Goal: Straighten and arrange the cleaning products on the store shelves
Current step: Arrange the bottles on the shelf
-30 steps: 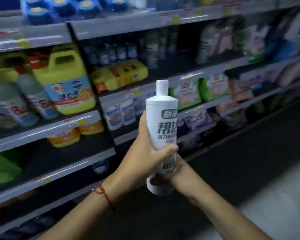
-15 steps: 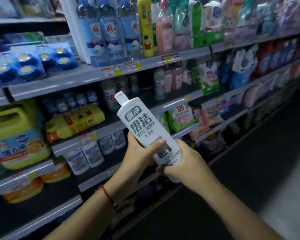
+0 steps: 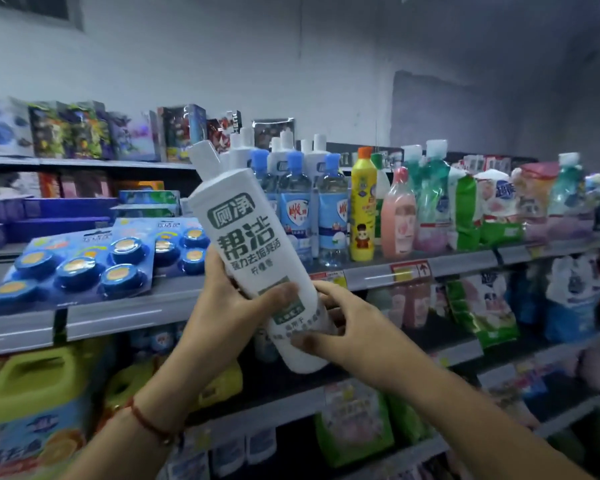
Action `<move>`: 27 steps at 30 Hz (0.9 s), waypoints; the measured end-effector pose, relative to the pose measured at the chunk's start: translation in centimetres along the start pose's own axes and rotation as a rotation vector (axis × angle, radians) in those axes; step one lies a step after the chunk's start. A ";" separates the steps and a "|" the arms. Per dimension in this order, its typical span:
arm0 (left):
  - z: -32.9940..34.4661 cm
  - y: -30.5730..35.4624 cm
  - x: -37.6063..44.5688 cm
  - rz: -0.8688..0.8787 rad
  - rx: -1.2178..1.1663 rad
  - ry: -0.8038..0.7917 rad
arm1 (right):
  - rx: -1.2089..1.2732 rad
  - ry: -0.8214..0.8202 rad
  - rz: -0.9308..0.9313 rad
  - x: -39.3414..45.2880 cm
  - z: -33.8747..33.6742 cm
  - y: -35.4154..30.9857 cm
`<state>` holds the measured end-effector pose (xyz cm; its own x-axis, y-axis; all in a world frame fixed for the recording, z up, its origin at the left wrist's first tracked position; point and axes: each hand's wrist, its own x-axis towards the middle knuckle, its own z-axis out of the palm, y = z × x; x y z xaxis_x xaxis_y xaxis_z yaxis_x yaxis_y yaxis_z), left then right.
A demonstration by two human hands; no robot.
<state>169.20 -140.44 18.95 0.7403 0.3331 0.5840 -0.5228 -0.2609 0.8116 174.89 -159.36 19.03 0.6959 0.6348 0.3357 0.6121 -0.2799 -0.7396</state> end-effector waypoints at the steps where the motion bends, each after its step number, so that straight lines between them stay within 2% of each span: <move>1: -0.4 0.0 0.9 0.013 0.015 0.020 | -0.026 0.007 -0.012 1.2 -0.4 -0.2; 8: -4.1 0.7 6.9 0.058 0.146 0.121 | -0.128 0.107 -0.118 9.5 -4.7 -2.3; 10: -5.1 1.0 8.0 0.063 0.181 0.174 | -0.085 0.124 -0.145 12.8 -5.4 -3.6; 13: -6.3 1.2 9.0 0.062 0.221 0.256 | -0.029 0.114 -0.151 18.3 -5.2 -5.8; 16: -7.0 1.2 9.7 0.059 0.252 0.308 | -0.134 0.103 -0.158 22.7 -4.0 -6.8; 20: -7.1 1.6 9.7 0.041 0.311 0.370 | -0.101 0.072 -0.071 25.6 -2.5 -6.6; 23: -7.1 1.8 9.3 0.038 0.365 0.420 | -0.263 0.140 -0.124 26.5 -1.6 -6.3; 27: -7.0 1.9 9.1 0.049 0.417 0.446 | -0.454 0.149 -0.238 25.1 -2.5 -6.4</move>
<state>171.99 -131.57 25.99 0.4242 0.6353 0.6453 -0.2758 -0.5881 0.7603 189.39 -143.38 33.63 0.5438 0.6188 0.5669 0.8373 -0.4452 -0.3173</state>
